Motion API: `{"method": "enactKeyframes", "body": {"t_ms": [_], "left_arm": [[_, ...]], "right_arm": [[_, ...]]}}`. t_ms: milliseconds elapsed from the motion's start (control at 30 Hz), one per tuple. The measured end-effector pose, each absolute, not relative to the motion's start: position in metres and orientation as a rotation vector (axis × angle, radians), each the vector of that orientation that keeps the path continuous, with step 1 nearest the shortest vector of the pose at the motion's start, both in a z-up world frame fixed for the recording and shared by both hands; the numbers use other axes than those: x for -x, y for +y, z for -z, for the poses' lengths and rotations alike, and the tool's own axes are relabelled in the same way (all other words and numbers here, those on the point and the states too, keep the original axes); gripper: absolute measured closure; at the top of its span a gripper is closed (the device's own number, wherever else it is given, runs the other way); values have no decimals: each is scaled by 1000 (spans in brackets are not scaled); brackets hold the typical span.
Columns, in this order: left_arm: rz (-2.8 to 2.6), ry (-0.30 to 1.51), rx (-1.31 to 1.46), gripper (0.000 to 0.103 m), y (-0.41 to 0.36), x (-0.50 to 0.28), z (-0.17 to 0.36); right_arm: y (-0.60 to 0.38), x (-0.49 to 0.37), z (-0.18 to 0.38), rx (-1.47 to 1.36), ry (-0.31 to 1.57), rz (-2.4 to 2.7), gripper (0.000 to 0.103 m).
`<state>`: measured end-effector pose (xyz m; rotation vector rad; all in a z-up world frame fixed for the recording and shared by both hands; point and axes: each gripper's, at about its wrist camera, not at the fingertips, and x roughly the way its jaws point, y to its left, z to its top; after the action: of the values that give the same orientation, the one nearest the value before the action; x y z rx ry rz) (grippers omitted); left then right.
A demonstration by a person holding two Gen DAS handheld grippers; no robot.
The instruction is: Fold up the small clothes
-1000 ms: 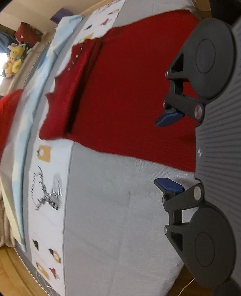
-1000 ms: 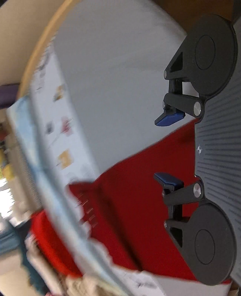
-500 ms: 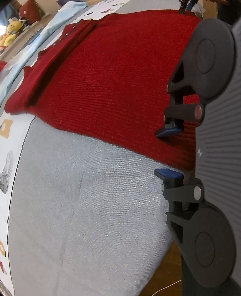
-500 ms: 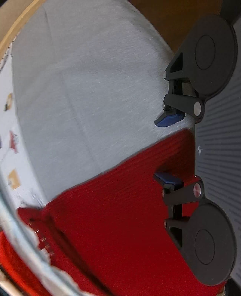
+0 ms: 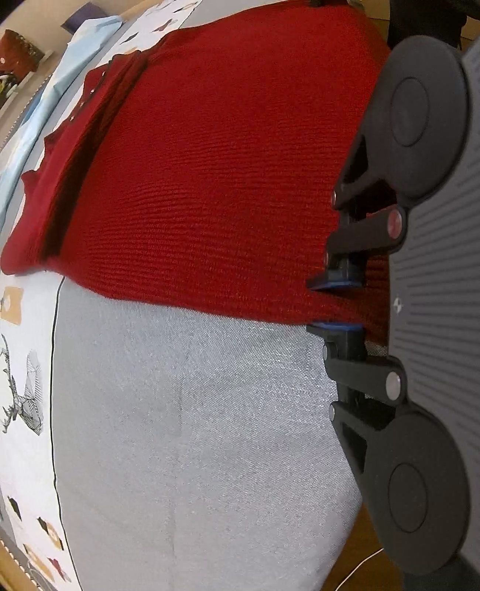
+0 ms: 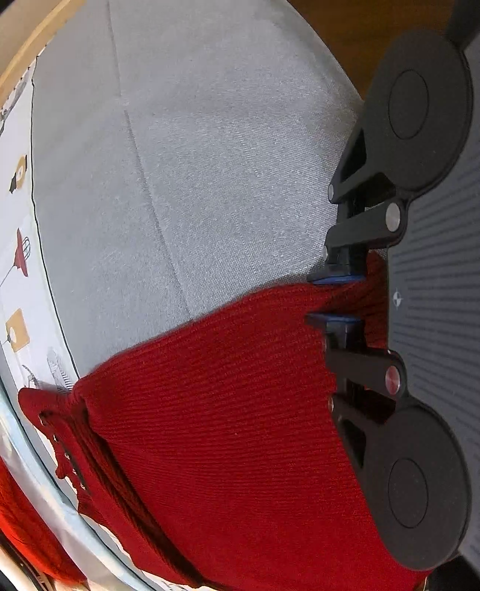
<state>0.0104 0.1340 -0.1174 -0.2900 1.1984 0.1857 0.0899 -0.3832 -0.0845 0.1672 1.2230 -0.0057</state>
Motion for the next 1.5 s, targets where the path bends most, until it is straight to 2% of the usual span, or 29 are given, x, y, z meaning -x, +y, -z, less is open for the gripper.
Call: {"method": "enactKeyframes", "body": {"t_ms": [167,300,433,533,667,767,867,933,1033,1133,1267,1500], "left_arm": [[-173,1200,274,86,135,-9,117],[-175,1180,255,92,136,-12,112],[-179,1176,263,91,135,-11,110],[-173,1202,264,87,136,-15,116],[-172,1203,248,88,135,-16,116],[-166,1176,228,92,132,-14,110],[-172,1175,238,91,131,-11,108],[-178,1194,278,90,135,-14,113],[-178,1210,281,89,136,-18,117],[-175,1205,250,88,131,-18,118],[-171,1191,223,91,127,-18,117],[-160,1130,207,93,123,-11,102]], "right_arm": [[-378,-87,86,-103,1214,-1,81],[-376,-90,85,-104,1212,8,85],[-382,-89,82,-144,1192,4,88],[-383,-89,85,-146,1201,5,83],[-376,-89,87,-106,1206,0,83],[-375,-90,85,-108,1200,4,90],[-379,-88,77,-136,1161,-14,90],[-378,-87,76,-126,1155,-21,90],[-376,-88,85,-93,1200,-12,83],[-373,-89,87,-69,1206,-11,83],[-372,-90,87,-63,1194,-13,89],[-377,-82,69,-107,1100,-57,91]]}}
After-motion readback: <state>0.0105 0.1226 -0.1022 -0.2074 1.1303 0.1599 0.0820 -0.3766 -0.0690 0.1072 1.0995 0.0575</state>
